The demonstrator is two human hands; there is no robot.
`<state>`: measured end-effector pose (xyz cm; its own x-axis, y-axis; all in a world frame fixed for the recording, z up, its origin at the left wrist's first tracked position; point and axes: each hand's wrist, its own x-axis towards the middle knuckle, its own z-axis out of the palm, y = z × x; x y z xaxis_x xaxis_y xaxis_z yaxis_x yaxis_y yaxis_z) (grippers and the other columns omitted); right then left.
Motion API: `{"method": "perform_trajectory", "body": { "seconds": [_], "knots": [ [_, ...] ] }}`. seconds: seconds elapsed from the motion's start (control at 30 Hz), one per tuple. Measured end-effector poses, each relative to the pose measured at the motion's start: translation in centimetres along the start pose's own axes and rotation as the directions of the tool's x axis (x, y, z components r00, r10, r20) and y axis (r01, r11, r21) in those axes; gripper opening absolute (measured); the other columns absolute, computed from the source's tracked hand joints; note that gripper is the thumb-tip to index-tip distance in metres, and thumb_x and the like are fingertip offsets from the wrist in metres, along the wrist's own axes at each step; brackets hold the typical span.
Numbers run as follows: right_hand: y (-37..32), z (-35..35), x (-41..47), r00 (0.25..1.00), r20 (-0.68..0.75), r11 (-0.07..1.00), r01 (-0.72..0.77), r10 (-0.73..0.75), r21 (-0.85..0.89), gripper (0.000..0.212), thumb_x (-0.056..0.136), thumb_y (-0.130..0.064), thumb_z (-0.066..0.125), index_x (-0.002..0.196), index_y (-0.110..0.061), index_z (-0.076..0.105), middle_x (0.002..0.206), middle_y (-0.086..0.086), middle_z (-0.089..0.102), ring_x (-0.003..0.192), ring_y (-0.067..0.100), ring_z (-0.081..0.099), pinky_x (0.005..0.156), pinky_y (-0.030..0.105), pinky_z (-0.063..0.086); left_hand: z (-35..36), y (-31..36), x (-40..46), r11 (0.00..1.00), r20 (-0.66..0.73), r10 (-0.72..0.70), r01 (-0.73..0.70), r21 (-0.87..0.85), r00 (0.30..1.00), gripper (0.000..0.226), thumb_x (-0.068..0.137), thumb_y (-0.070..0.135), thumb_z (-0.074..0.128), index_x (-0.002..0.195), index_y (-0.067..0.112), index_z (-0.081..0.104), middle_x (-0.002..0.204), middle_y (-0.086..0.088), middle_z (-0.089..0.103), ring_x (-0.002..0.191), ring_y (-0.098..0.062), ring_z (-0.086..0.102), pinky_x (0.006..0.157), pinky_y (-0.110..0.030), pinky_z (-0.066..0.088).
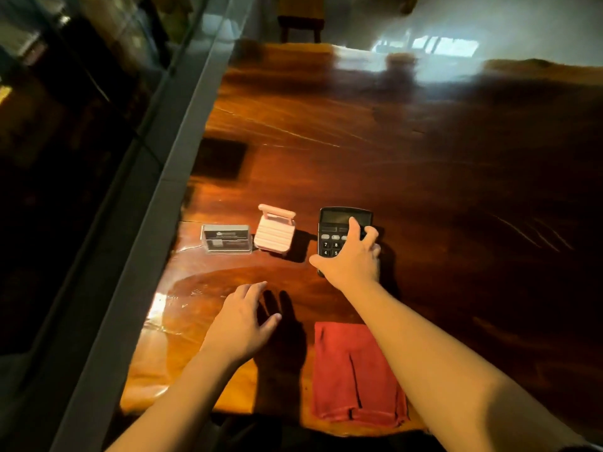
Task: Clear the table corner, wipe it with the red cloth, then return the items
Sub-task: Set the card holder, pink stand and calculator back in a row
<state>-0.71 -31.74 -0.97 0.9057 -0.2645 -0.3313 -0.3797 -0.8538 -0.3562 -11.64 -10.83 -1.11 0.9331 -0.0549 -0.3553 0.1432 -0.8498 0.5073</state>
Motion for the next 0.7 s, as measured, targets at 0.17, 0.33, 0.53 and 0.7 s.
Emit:
{"method": "perform_trajectory", "body": {
  "seconds": [0.17,0.33,0.53,0.7],
  "knots": [
    [-3.0,2.3,0.9,1.0,0.01,0.997,0.029,-0.028,-0.067,0.123,0.057,-0.069,0.081,0.155,-0.029,0.018,0.153,0.013,0.019,0.13,0.041,0.039,0.101,0.053,0.047,-0.9,-2.8,-1.0,0.999,-0.021,-0.046,0.045,-0.023,0.999,0.072,0.085,0.049,0.066,0.147,0.021,0.04,0.142,-0.001,0.048,0.131,-0.021,0.045,0.108,-0.034,0.039],
    [-3.6,3.5,1.3,0.999,-0.022,0.991,0.026,-0.029,-0.132,0.122,0.061,-0.071,0.079,0.155,-0.027,0.017,0.155,0.014,0.019,0.13,0.041,0.039,0.101,0.052,0.047,-1.1,-3.6,-1.5,0.997,-0.036,-0.066,0.064,-0.044,0.997,0.071,0.086,0.049,0.065,0.147,0.024,0.038,0.144,0.001,0.046,0.133,-0.02,0.042,0.107,-0.033,0.04],
    [-3.4,4.6,1.7,0.999,-0.035,0.99,0.031,-0.036,-0.139,0.119,0.063,-0.071,0.078,0.155,-0.027,0.017,0.155,0.015,0.019,0.131,0.041,0.037,0.103,0.054,0.047,-1.2,-3.7,-1.4,0.996,-0.044,-0.073,0.07,-0.057,0.996,0.071,0.086,0.049,0.065,0.147,0.026,0.037,0.145,0.002,0.045,0.133,-0.019,0.042,0.107,-0.033,0.04],
    [-2.9,5.3,1.8,0.999,-0.041,0.99,0.024,-0.03,-0.136,0.119,0.064,-0.074,0.075,0.155,-0.028,0.013,0.155,0.016,0.019,0.132,0.041,0.037,0.102,0.054,0.048,-1.2,-3.2,-1.1,0.996,-0.052,-0.063,0.059,-0.064,0.997,0.07,0.086,0.048,0.065,0.146,0.026,0.038,0.144,0.003,0.046,0.133,-0.018,0.042,0.106,-0.032,0.04]
  ]
}}
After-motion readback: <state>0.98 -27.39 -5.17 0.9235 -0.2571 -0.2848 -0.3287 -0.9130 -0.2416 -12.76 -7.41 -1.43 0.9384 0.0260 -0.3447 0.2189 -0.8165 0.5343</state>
